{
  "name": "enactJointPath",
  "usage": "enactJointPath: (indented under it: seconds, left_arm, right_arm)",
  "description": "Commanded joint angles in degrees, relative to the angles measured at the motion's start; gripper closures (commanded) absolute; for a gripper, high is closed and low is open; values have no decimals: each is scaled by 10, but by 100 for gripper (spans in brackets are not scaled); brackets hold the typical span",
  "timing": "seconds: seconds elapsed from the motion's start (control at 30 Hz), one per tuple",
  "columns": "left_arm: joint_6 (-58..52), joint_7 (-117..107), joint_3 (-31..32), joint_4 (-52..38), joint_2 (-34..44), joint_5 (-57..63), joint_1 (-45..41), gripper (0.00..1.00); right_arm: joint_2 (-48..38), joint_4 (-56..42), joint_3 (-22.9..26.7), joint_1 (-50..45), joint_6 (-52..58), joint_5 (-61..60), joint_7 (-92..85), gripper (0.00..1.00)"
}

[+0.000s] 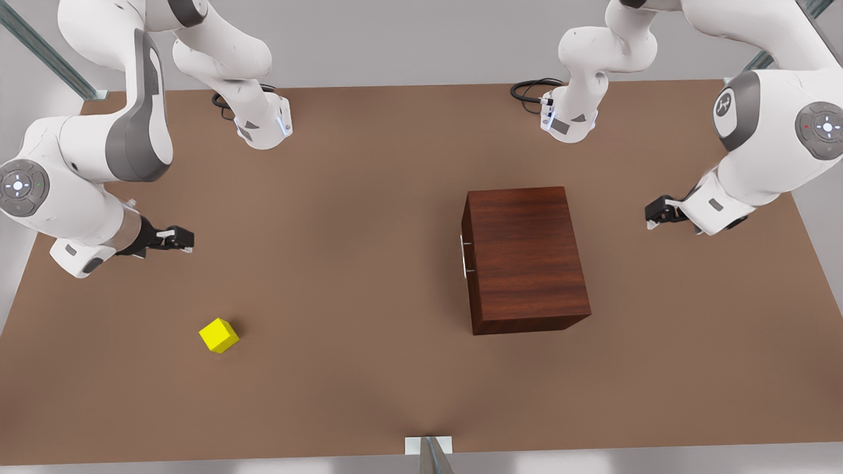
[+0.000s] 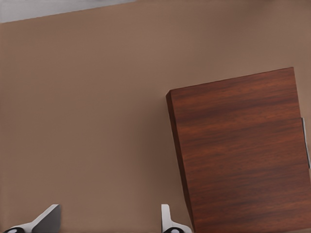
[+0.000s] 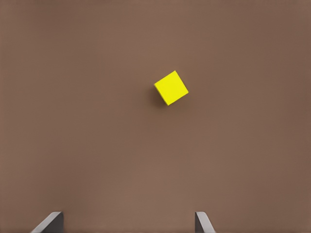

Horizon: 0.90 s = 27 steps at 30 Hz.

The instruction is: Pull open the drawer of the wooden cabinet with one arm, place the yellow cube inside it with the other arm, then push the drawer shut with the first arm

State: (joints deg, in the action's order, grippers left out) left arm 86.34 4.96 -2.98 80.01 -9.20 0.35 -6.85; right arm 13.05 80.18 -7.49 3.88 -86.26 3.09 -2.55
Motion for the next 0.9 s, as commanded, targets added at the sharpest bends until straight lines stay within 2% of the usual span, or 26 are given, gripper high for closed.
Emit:
enactJointPath:
  seconds: [0.0,0.03,0.1,0.2,0.3,0.37,0.57,0.67,0.73,0.77,0.87]
  left_arm:
    - [6,33,0,0,1,1,-1,0]
    - [6,28,2,0,1,-1,-3,0]
    - [4,-120,39,-5,-8,4,-29,0]
    - [25,-433,40,-14,-96,49,-160,0]
    - [112,-662,40,-26,-158,48,-231,0]
    - [117,-739,42,-35,-180,48,-261,0]
    - [139,-950,43,-72,-225,68,-345,0]
    - [182,-1000,42,-85,-234,68,-373,0]
    - [183,-1003,46,-85,-247,34,-377,19]
    - [170,-1003,46,-82,-256,34,-382,22]
    - [172,-1001,45,-84,-282,35,-386,22]
  right_arm:
    - [0,0,-1,0,-2,0,-4,0]
    - [0,0,0,0,-1,0,-4,0]
    - [0,0,-1,0,-1,0,-4,0]
    - [0,0,-1,-1,-4,0,-3,0]
    - [8,-9,0,3,-8,2,-6,0]
    - [57,-64,0,3,-22,2,-33,0]
    - [170,-87,9,10,-197,2,-268,0]
    - [197,-86,10,11,-222,-1,-333,0]
    - [239,-86,6,12,-253,-18,-337,0]
    - [254,-83,2,12,-278,-19,-338,0]
    - [280,-79,3,24,-299,-58,-437,0]
